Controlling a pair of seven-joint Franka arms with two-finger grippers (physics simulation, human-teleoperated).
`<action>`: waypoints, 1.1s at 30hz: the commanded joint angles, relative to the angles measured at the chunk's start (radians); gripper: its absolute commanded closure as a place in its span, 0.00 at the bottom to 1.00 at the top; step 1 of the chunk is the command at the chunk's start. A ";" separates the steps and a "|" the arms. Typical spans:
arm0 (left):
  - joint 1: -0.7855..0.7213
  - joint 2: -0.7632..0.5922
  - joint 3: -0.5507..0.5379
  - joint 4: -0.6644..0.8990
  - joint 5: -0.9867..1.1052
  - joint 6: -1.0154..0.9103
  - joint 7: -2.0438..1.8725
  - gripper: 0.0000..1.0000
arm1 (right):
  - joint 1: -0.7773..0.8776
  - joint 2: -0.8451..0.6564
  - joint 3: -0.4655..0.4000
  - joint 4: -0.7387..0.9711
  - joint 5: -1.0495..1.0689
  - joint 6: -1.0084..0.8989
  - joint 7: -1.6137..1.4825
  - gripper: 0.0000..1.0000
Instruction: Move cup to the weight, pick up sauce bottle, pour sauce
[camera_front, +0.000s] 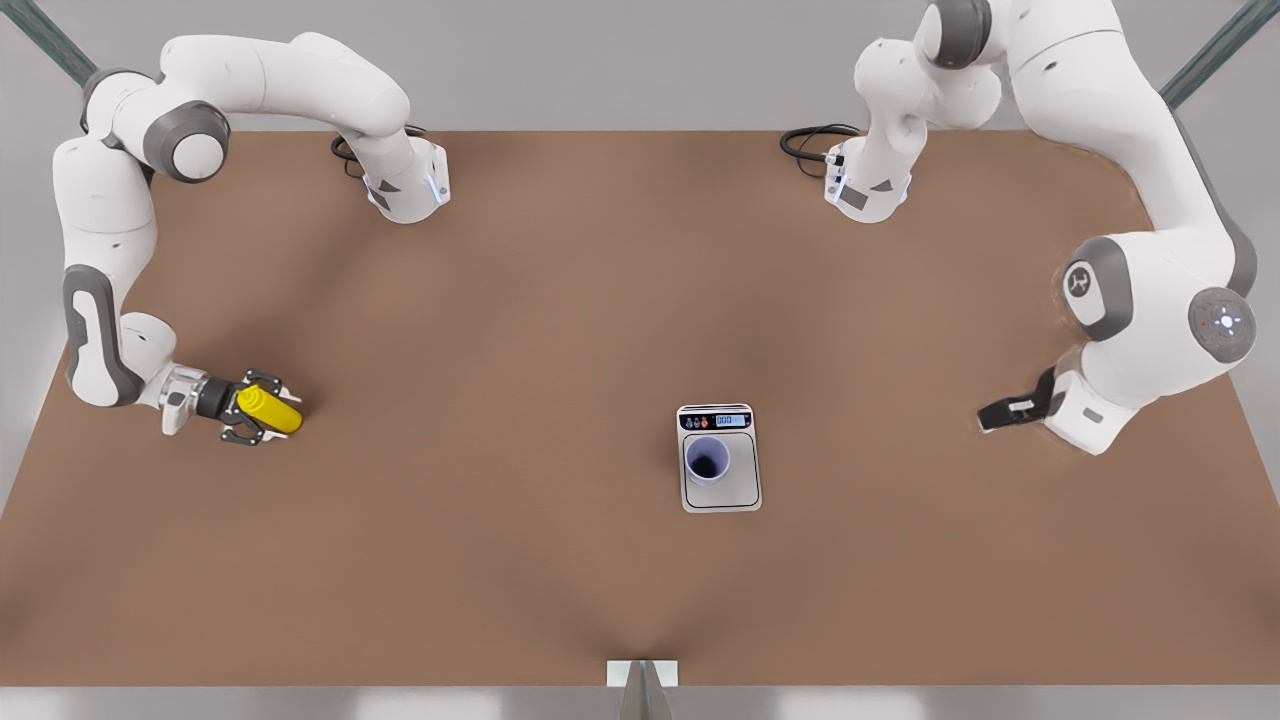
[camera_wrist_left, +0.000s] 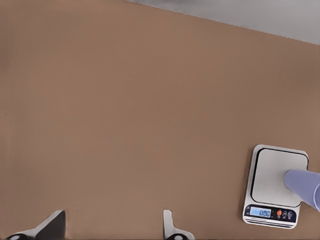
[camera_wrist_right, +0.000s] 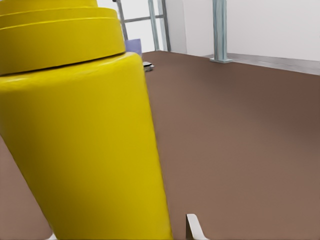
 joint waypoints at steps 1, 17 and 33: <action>0.096 -0.020 -0.119 0.000 0.130 -0.004 0.000 0.00 | 0.000 0.000 0.000 0.000 0.001 0.000 0.000 0.31; 0.201 -0.010 -0.332 0.015 0.201 0.032 0.003 0.00 | 0.000 -0.002 0.000 0.003 0.008 -0.002 0.003 0.43; 0.175 0.018 -0.333 0.072 0.202 0.038 0.003 0.00 | 0.508 -0.328 0.008 0.166 -0.236 0.245 0.873 0.44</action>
